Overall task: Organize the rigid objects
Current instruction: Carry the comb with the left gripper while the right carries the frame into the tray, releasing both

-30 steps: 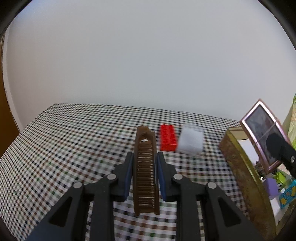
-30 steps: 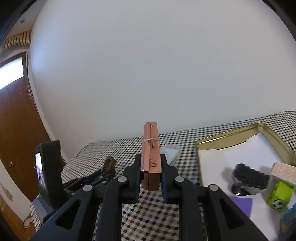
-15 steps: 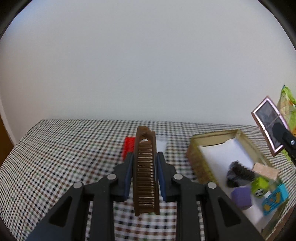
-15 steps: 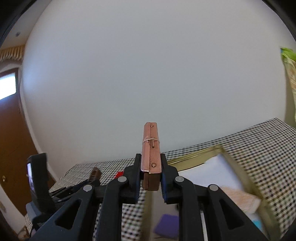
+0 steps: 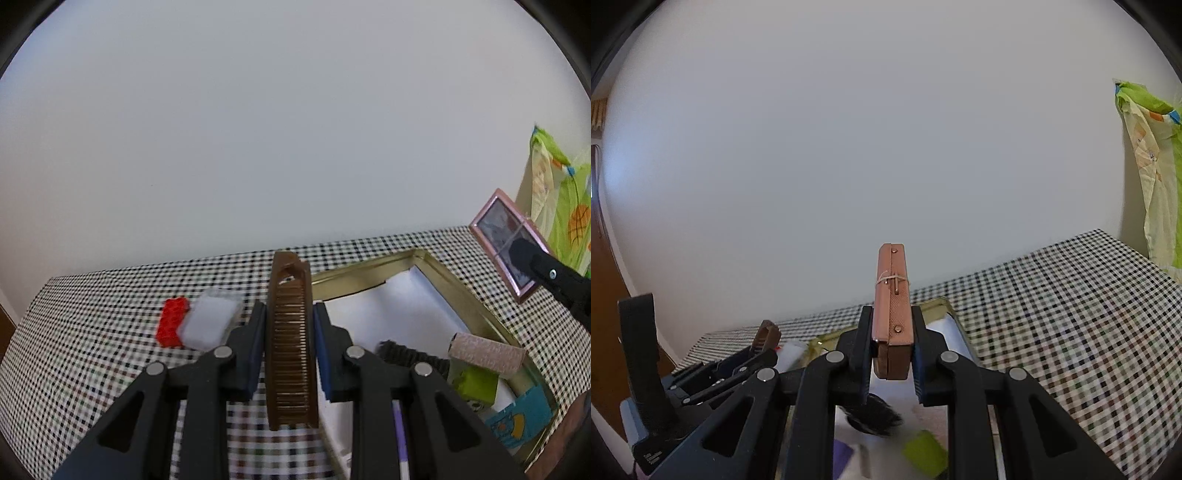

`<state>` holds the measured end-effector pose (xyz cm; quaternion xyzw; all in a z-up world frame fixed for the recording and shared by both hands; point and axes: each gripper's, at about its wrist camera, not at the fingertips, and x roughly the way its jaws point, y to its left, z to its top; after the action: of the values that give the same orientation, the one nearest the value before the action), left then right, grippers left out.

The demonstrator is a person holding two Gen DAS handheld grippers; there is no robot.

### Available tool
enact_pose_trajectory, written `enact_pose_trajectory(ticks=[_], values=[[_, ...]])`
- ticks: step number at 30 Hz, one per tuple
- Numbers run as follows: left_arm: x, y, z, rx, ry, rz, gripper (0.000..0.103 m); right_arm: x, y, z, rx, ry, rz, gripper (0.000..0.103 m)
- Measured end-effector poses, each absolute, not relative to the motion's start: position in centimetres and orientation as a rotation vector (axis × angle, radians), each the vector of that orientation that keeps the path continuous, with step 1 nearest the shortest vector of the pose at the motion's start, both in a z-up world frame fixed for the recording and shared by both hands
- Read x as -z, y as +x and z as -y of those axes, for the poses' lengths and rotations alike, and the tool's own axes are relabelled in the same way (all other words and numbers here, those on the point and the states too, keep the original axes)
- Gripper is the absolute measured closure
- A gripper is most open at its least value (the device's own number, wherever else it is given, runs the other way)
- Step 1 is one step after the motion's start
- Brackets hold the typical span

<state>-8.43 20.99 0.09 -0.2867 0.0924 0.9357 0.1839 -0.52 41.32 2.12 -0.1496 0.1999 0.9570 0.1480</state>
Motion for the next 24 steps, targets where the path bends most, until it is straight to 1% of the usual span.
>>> enact_pose_trajectory(ticks=[3, 6, 10, 17, 24], values=[[0.3, -8.7, -22.5, -2.615, -0.842, -0.281, 0.08, -2.1, -0.9, -41.7, -2.743, -0.459, -0.561, 0.083], [0.9, -9.0, -23.6, -2.609, -0.869, -0.322, 0.08, -2.0, -1.5, -41.7, -2.72, -0.489, -0.497, 0.083], [1.4, -9.5, -24.4, -2.608, -0.912, -0.344, 0.08, -1.3, -2.6, -42.2, -2.702, -0.555, -0.493, 0.083], [2.1, -10.2, -25.5, -2.601, -0.959, -0.418, 0.08, -0.6, -3.4, -43.3, -2.684, -0.622, -0.517, 0.083], [2.8, -10.8, -26.1, -2.577, -1.032, -0.479, 0.08, 0.1, -3.8, -44.0, -2.684, -0.708, -0.592, 0.083]])
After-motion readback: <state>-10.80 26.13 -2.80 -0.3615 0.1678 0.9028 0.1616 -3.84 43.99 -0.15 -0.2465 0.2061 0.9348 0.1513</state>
